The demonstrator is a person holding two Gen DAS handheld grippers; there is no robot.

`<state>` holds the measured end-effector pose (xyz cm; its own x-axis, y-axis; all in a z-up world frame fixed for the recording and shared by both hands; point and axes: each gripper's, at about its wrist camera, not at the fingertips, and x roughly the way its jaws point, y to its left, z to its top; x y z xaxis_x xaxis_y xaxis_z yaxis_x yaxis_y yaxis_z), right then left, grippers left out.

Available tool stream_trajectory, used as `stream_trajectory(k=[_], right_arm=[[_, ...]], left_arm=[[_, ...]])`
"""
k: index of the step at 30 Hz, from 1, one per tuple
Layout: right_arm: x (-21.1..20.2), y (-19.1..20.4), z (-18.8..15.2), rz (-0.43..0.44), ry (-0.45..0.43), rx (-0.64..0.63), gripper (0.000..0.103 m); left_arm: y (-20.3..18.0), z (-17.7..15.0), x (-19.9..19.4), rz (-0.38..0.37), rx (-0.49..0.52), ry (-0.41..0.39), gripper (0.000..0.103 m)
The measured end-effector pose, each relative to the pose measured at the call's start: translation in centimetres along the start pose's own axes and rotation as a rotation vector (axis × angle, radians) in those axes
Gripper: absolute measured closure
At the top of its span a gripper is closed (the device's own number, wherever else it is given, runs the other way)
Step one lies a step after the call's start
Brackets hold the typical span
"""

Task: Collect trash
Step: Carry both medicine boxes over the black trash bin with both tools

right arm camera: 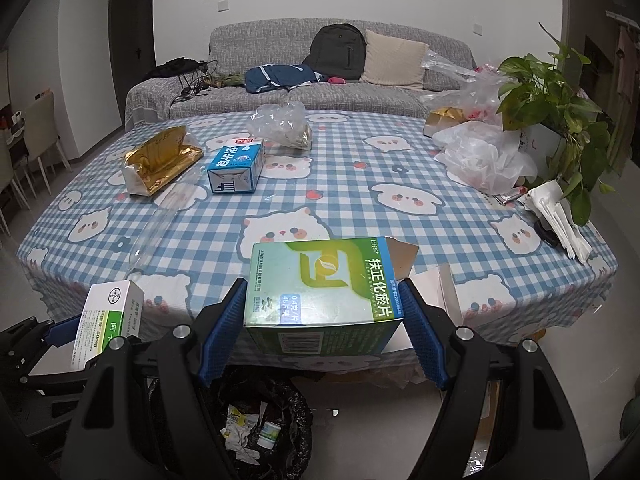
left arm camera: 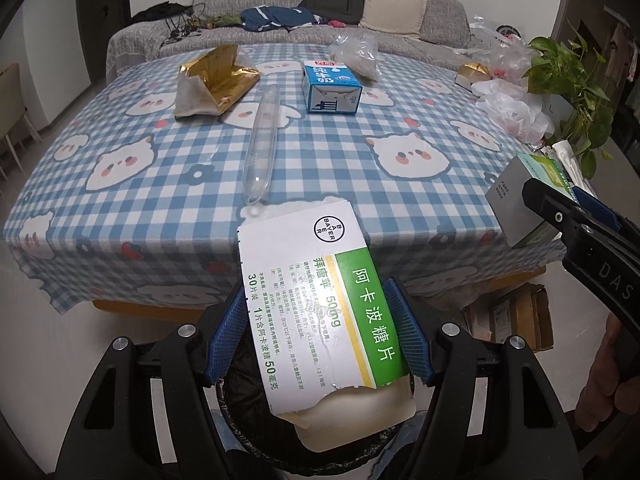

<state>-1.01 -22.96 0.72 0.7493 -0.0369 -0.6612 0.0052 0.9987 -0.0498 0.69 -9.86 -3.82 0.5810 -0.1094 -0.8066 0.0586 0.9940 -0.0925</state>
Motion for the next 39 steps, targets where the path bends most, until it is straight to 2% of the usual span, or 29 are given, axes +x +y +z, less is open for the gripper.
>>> stream_trajectory(k=[18, 27, 39], right_arm=[[-1.8, 0.1, -5.6, 0.025, 0.045, -0.018, 0.031], [-0.7, 0.5, -8.9, 0.024, 0.105, -0.017, 0.031], [2.0, 0.4, -13.6, 0.024, 0.188, 0.012, 0.031]], left_arm=[[1.4, -6.4, 0.0, -0.014, -0.023, 0.027, 0.036], [1.3, -8.8, 1.6, -0.025, -0.026, 0.048, 0.036], [1.6, -10.7, 5.2, 0.002, -0.016, 0.079, 0.036]])
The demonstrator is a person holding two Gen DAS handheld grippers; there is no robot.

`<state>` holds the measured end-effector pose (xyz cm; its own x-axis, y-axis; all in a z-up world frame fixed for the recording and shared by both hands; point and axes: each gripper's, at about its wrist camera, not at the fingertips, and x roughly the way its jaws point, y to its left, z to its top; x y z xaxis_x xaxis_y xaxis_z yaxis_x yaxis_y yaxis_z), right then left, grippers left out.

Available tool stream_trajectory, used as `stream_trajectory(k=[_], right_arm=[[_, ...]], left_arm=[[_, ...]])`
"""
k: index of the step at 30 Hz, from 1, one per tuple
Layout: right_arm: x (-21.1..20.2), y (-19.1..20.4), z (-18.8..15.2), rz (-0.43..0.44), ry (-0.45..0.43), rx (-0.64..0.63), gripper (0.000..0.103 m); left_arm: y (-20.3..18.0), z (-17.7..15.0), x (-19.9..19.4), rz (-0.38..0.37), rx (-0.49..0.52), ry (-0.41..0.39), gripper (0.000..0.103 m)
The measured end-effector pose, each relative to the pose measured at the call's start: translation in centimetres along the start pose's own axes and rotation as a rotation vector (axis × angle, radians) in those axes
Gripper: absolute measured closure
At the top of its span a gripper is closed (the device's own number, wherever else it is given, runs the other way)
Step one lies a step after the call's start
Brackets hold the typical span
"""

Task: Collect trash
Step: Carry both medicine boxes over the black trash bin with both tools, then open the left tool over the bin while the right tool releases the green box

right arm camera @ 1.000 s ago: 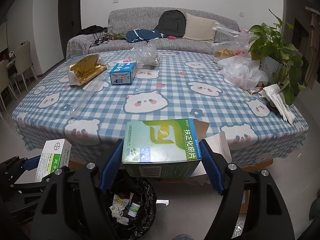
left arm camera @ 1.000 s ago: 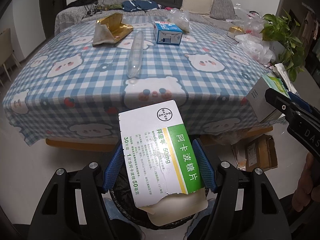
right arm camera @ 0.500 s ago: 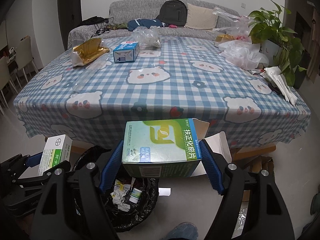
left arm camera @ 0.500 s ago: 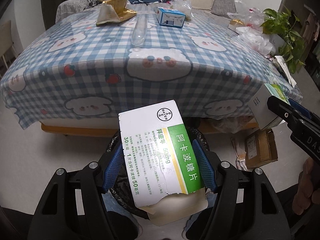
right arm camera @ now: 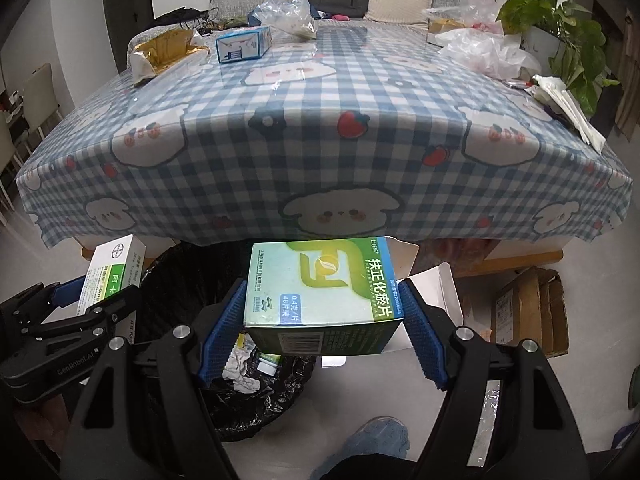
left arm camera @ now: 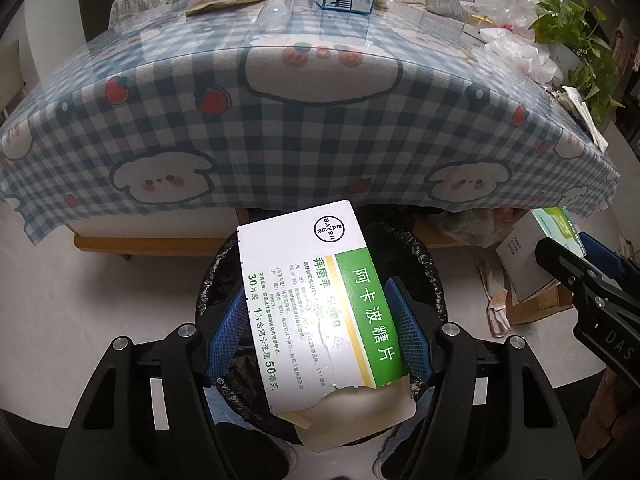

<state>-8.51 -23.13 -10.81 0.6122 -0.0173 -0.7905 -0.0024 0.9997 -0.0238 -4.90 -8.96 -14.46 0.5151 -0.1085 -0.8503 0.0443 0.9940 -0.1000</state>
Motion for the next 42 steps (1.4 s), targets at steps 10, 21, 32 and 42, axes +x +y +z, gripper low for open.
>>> stream_trajectory(k=[10, 21, 32, 42], right_arm=[[2.4, -0.7, -1.0, -0.004, 0.04, 0.012, 0.031], [2.7, 0.6, -0.7, 0.014, 0.036, 0.009, 0.031], [3.4, 5.4, -0.1, 0.062, 0.042, -0.014, 0.031], [5.8, 10.0, -1.1, 0.083, 0.072, -0.064, 0.031]], left_arm=[[0.1, -0.9, 2.6, 0.005, 0.016, 0.026, 0.036], [1.5, -0.8, 2.5, 0.028, 0.018, 0.018, 0.019], [6.7, -0.9, 0.8, 0.059, -0.053, -0.035, 0.006], [11.4, -1.8, 1.1, 0.081, -0.073, -0.044, 0.006]])
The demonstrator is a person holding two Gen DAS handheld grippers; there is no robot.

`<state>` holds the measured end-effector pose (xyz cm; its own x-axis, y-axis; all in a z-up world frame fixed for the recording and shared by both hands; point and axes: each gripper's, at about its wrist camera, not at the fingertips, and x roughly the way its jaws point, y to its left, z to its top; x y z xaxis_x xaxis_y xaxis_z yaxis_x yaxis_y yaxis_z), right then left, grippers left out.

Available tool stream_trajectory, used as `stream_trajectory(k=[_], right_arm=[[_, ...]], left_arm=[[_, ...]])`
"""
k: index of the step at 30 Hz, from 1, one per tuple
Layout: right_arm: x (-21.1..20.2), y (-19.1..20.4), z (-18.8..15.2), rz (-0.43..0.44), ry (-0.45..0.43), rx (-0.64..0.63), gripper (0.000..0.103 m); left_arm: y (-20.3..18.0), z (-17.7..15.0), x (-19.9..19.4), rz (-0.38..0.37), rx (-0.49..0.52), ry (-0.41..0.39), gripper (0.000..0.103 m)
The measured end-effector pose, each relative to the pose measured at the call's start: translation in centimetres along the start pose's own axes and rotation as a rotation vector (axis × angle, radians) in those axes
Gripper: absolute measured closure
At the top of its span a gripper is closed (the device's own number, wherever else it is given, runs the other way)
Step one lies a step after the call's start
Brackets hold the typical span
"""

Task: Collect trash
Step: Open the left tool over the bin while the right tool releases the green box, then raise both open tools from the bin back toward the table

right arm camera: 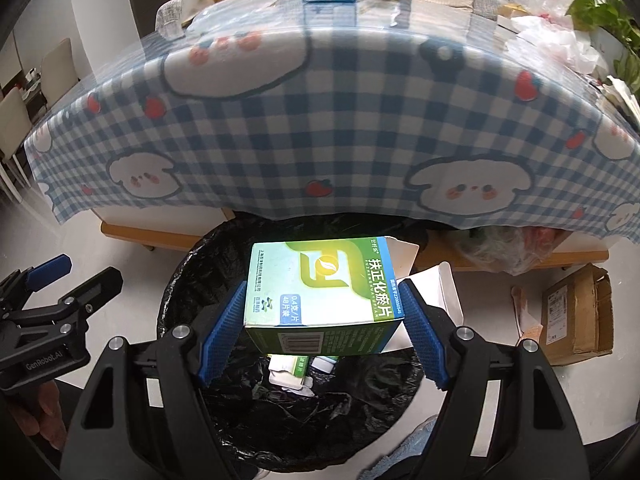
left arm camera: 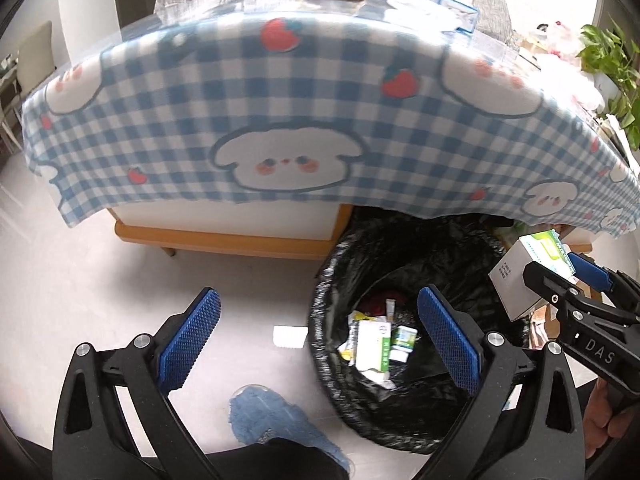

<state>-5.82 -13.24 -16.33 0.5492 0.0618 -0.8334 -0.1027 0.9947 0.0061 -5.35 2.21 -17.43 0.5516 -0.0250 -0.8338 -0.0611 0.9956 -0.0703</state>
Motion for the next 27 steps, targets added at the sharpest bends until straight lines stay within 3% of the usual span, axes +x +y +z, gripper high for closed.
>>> stream_trajectory(k=[11, 21, 27], right_arm=[[2.5, 1.2, -0.2, -0.005, 0.033, -0.013, 0.029], [2.4, 1.1, 0.1, -0.031, 0.028, -0.019, 0.01], [0.7, 1.0, 0.6, -0.035, -0.008, -0.031, 0.008]], left_arm=[[2.3, -0.3, 1.7, 0.009, -0.019, 0.03, 0.006], [1.7, 0.1, 1.3, 0.022, 0.019, 0.015, 0.006], [1.0, 0.8, -0.1, 0.044, 0.045, -0.01, 0.006]])
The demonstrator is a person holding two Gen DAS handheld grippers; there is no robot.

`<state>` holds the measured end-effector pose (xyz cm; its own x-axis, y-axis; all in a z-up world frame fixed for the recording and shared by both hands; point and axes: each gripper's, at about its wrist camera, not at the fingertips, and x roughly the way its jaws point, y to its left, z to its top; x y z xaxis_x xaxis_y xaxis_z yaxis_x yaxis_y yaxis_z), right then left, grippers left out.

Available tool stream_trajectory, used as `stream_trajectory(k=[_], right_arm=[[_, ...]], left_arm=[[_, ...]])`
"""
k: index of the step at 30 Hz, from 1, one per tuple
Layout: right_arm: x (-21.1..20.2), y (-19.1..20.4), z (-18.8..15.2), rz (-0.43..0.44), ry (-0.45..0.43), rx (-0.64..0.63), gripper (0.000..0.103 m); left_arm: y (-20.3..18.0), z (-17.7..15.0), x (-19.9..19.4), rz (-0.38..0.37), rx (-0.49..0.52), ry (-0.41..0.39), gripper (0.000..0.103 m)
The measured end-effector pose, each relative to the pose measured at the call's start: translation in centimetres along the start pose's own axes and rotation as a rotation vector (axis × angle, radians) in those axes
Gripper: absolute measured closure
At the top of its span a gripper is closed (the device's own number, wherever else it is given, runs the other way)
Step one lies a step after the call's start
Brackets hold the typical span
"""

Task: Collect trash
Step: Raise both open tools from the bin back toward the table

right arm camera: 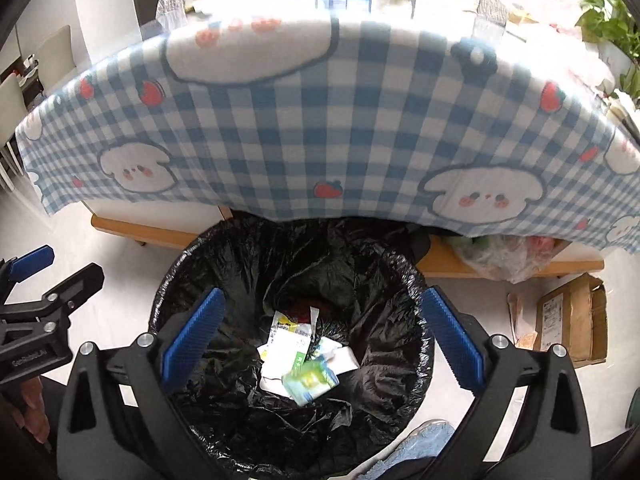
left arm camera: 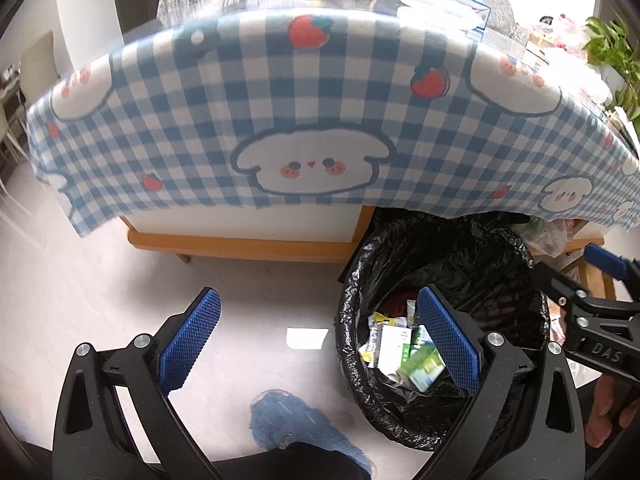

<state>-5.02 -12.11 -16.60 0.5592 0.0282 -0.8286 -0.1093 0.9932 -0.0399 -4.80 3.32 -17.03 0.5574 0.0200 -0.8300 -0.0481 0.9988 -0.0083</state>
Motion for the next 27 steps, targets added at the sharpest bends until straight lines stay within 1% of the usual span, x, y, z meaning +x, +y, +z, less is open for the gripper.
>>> stream_trajectory(k=[8, 10, 12, 18, 22, 27], right_arm=[[-3.3, -0.7, 1.3, -0.018, -0.055, -0.002, 0.008], [-4.1, -0.8, 1.9, -0.034, -0.063, 0.0, 0.008], [-5.1, -0.9, 2.5, -0.055, -0.069, 0.002, 0.008], [-8.3, -1.8, 4.4, -0.042, -0.138, 0.028, 0.008], [-10.0, -2.6, 5.6, -0.034, -0.167, 0.043, 0.008], [-11.5, -3.1, 7.7, -0.041, -0.207, 0.026, 0.008]], left_arm=[[-0.9, 1.5, -3.0, -0.015, 0.016, -0.033, 0.006], [-1.2, 2.0, -3.9, -0.007, 0.02, -0.041, 0.006], [-1.3, 2.6, -4.8, -0.022, 0.012, -0.053, 0.006], [-1.8, 4.4, -7.2, -0.03, 0.007, -0.075, 0.006], [-1.8, 5.7, -8.6, -0.034, 0.003, -0.1, 0.006], [-1.8, 7.9, -9.7, -0.026, 0.0, -0.115, 0.006]])
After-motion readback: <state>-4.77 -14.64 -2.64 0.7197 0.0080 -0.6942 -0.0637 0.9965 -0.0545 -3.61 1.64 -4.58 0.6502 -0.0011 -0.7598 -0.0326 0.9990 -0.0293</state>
